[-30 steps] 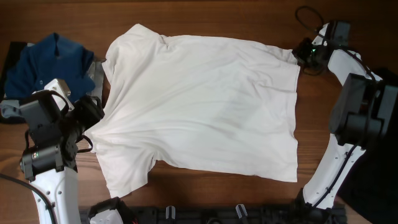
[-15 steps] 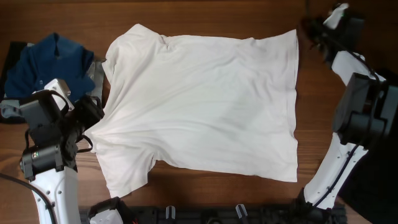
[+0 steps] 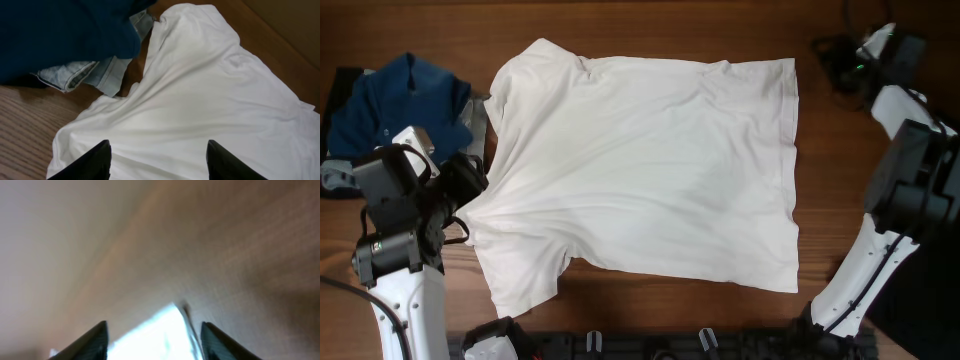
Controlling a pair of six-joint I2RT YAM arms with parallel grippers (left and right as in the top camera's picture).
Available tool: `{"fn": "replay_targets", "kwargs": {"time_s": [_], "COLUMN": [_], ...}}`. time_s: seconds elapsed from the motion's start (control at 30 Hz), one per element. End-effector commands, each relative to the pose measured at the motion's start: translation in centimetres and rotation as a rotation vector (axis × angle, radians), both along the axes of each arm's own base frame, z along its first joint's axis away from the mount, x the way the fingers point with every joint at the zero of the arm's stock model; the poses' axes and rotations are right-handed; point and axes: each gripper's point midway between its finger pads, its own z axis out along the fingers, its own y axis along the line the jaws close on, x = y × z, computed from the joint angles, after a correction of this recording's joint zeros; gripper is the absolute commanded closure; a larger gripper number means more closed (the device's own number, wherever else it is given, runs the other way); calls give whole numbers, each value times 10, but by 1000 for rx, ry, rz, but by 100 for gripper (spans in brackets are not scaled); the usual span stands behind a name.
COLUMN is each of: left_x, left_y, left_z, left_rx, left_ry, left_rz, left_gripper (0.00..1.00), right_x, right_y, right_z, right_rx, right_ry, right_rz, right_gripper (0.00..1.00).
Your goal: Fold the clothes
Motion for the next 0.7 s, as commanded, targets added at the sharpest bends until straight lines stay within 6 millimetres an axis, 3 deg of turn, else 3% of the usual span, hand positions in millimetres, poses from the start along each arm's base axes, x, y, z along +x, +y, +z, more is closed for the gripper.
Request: {"fn": "replay_targets", "kwargs": {"time_s": [0.0, 0.1, 0.23, 0.37, 0.67], "left_x": [6, 9, 12, 14, 17], "left_y": [-3, -9, -21, -30, -31], "left_z": [2, -4, -10, -12, -9], "left_rx": [11, 5, -1, -1, 3], "left_ry": [1, 21, 42, 45, 28], "left_rz": [-33, -57, -98, -129, -136], "left_gripper": [39, 39, 38, 38, 38], "right_x": [-7, -10, -10, -13, -25], "right_y": [14, 17, 23, 13, 23], "right_z": [-33, -45, -49, -52, -69], "right_rx": [-268, -388, -482, -580, -608], "right_ry": [77, 134, 152, 197, 254], "right_rz": [86, 78, 88, 31, 90], "right_gripper": [36, 29, 29, 31, 35]}}
